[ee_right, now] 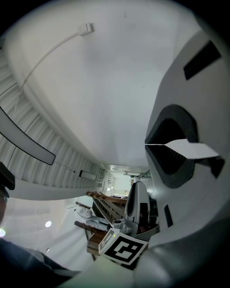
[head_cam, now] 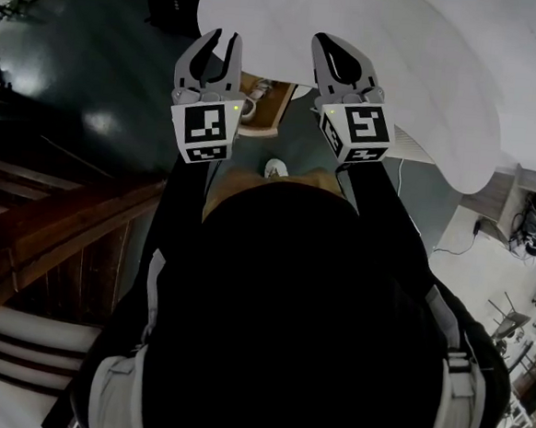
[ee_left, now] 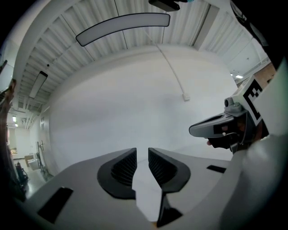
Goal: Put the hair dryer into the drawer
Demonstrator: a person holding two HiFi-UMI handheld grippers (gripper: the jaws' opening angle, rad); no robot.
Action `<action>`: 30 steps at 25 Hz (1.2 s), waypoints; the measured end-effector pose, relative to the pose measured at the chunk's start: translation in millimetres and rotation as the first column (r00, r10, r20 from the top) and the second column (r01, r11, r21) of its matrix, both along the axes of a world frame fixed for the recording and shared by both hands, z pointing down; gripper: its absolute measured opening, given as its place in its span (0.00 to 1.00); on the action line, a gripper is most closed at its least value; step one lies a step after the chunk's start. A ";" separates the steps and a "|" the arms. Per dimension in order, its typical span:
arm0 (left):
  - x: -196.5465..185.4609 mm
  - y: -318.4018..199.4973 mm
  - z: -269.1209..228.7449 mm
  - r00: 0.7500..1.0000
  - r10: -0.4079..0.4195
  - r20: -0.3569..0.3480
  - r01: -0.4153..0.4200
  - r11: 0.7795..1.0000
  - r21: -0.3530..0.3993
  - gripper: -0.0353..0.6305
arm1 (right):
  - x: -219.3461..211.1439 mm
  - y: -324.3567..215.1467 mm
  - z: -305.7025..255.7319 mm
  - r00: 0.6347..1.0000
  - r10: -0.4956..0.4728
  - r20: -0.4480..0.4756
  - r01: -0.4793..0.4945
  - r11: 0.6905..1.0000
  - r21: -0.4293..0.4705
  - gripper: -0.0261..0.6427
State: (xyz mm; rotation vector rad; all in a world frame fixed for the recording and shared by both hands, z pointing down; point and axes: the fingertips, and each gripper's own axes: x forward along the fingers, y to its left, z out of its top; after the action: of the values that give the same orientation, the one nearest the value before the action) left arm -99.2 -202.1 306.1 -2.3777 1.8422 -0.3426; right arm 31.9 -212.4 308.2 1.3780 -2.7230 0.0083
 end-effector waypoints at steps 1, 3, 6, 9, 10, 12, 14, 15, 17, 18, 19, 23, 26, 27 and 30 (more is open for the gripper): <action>-2.8 1.7 0.1 1.000 0.000 -0.010 0.000 1.000 0.003 0.18 | -2.2 0.8 1.0 1.000 -0.005 -0.004 0.005 1.000 -0.001 0.08; -4.5 4.9 -1.3 1.000 0.012 -0.014 -0.012 1.000 0.017 0.12 | -7.7 2.1 2.0 1.000 -0.020 -0.011 0.020 1.000 -0.002 0.08; -2.6 8.1 -4.7 1.000 0.013 0.018 -0.014 0.999 0.035 0.08 | -14.2 4.0 1.2 0.999 -0.043 -0.017 0.043 0.999 0.001 0.08; -2.3 11.3 -8.3 1.000 0.020 0.010 -0.021 0.999 0.045 0.08 | -19.0 4.9 1.3 0.998 -0.052 -0.027 0.052 0.999 0.005 0.08; -3.5 12.2 -9.7 1.000 0.023 -0.012 -0.023 0.999 0.047 0.08 | -20.7 5.0 1.3 0.998 -0.054 -0.030 0.054 0.999 0.005 0.08; -4.6 14.3 -13.1 0.997 0.032 -0.075 -0.028 0.999 0.046 0.08 | -23.1 5.8 2.3 0.997 -0.063 -0.033 0.063 0.998 0.001 0.08; -3.2 16.8 -18.2 0.994 0.042 -0.102 -0.036 0.998 0.054 0.08 | -25.1 7.1 3.5 0.996 -0.078 -0.037 0.078 0.997 -0.006 0.08; -2.9 18.3 -20.1 0.995 0.043 -0.093 -0.038 0.998 0.057 0.08 | -26.4 8.2 3.2 0.996 -0.084 -0.039 0.084 0.996 -0.005 0.08; -5.2 21.8 -21.1 0.996 0.037 -0.078 -0.033 0.998 0.057 0.08 | -28.2 11.0 1.4 0.995 -0.088 -0.046 0.088 0.996 0.008 0.08; -7.3 23.4 -20.6 0.996 0.032 -0.086 -0.028 0.998 0.054 0.08 | -28.4 12.0 0.9 0.995 -0.087 -0.050 0.088 0.996 0.017 0.08; -9.7 24.7 -20.0 0.994 0.027 -0.104 -0.022 0.999 0.049 0.08 | -28.7 12.6 0.6 0.995 -0.086 -0.051 0.087 0.996 0.022 0.08; -18.6 29.0 -17.7 0.992 0.008 -0.125 -0.004 0.999 0.035 0.08 | -30.9 15.4 0.3 0.996 -0.080 -0.036 0.081 0.996 0.025 0.08; -20.5 31.9 -16.1 0.992 -0.001 -0.128 0.004 1.000 0.024 0.08 | -31.7 19.4 2.5 0.996 -0.083 -0.035 0.084 0.996 0.024 0.08; -21.4 32.4 -16.0 0.990 -0.004 -0.144 0.007 1.000 0.018 0.08 | -31.4 20.7 2.8 0.996 -0.083 -0.034 0.084 0.996 0.025 0.08; -25.9 34.4 -13.2 0.979 -0.018 -0.203 0.017 1.000 -0.007 0.08 | -30.7 25.4 3.9 0.996 -0.080 -0.036 0.081 0.996 0.023 0.08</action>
State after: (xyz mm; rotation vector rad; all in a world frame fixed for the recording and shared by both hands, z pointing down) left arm -125.0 -167.6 292.9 -2.4833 1.9479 -0.1078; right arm 1.2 -186.9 312.0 1.2614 -2.7565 -0.0544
